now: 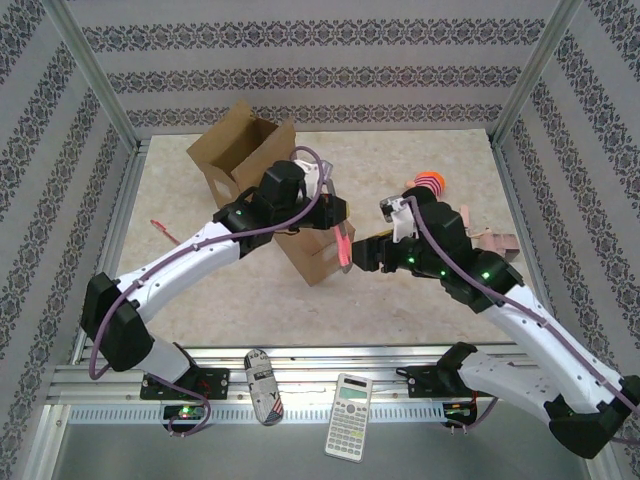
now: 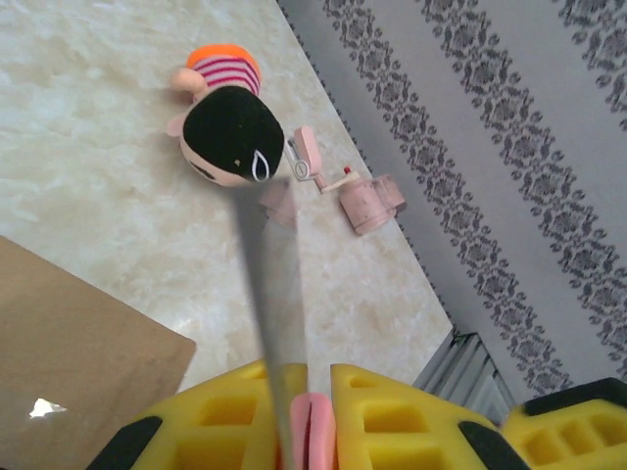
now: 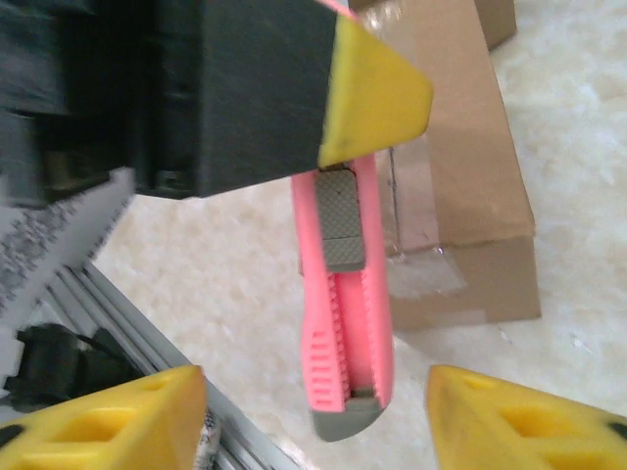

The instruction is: Unpack the express box

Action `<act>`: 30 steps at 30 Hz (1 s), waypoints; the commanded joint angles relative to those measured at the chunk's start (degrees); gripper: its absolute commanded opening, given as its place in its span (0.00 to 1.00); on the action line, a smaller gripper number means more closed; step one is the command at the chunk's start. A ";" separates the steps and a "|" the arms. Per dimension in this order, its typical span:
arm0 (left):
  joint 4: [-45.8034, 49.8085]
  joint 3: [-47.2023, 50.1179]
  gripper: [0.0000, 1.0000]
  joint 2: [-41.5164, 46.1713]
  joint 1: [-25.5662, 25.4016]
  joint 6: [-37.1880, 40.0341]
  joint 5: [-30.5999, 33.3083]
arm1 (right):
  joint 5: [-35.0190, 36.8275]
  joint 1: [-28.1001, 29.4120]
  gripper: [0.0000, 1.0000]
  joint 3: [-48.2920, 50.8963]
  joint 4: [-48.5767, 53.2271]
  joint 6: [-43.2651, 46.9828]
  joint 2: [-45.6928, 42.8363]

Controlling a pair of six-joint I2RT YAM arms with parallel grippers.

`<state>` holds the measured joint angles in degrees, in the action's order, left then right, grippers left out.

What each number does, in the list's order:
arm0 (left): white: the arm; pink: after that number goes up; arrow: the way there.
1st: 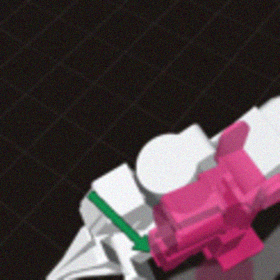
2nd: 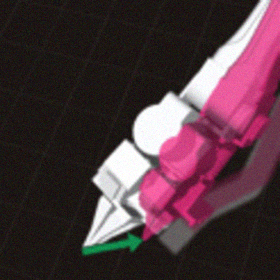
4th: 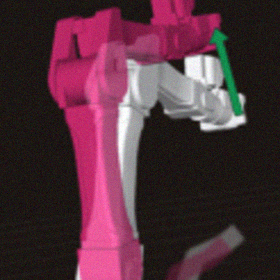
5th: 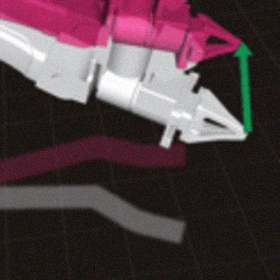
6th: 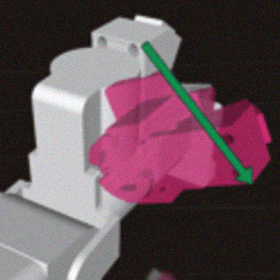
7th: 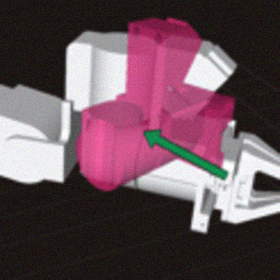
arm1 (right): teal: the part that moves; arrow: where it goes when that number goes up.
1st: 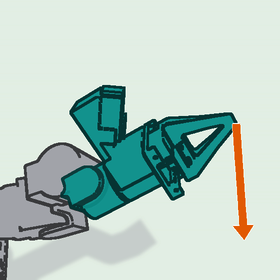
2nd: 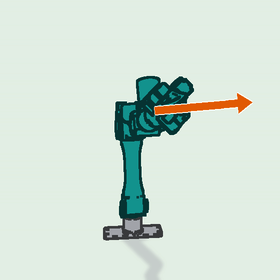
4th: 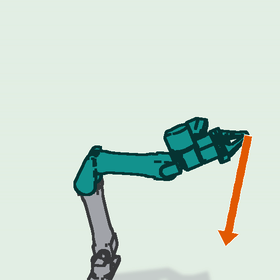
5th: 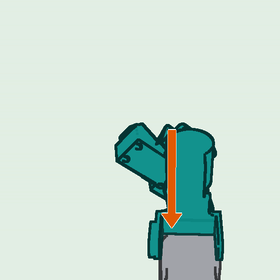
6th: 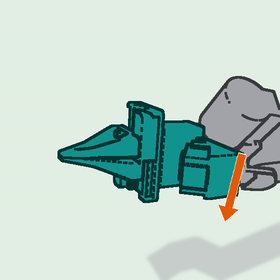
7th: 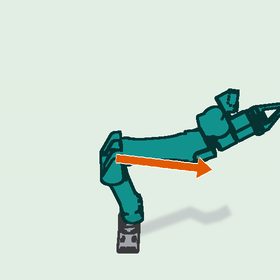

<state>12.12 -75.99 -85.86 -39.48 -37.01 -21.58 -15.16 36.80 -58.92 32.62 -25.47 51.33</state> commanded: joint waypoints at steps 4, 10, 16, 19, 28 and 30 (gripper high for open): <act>-16.24 4.30 0.00 4.05 6.17 -10.11 -8.84 | -9.44 -6.38 0.80 5.77 -17.30 -9.98 -3.84; -28.62 8.12 0.00 7.24 7.49 -17.54 -12.08 | -17.47 -11.74 0.91 14.37 -39.17 -23.42 -2.16; -33.52 11.06 0.00 10.45 7.49 -19.94 -11.96 | -21.18 -10.18 0.86 17.37 -51.70 -29.39 2.85; -36.03 12.87 0.00 11.57 7.49 -20.34 -10.61 | -20.69 -7.33 0.80 17.48 -53.86 -29.35 4.63; -44.73 17.10 0.00 11.86 7.48 -22.98 -8.10 | -15.48 -3.66 0.66 23.34 -71.17 -34.82 5.95; -46.46 17.88 0.00 11.92 7.49 -23.58 -7.73 | -15.00 -3.67 0.60 24.03 -72.78 -35.60 5.67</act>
<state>-26.68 -58.76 -74.70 -32.12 -58.57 -30.37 -32.05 32.88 -35.97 -31.42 -58.78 57.17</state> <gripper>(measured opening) 0.130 0.625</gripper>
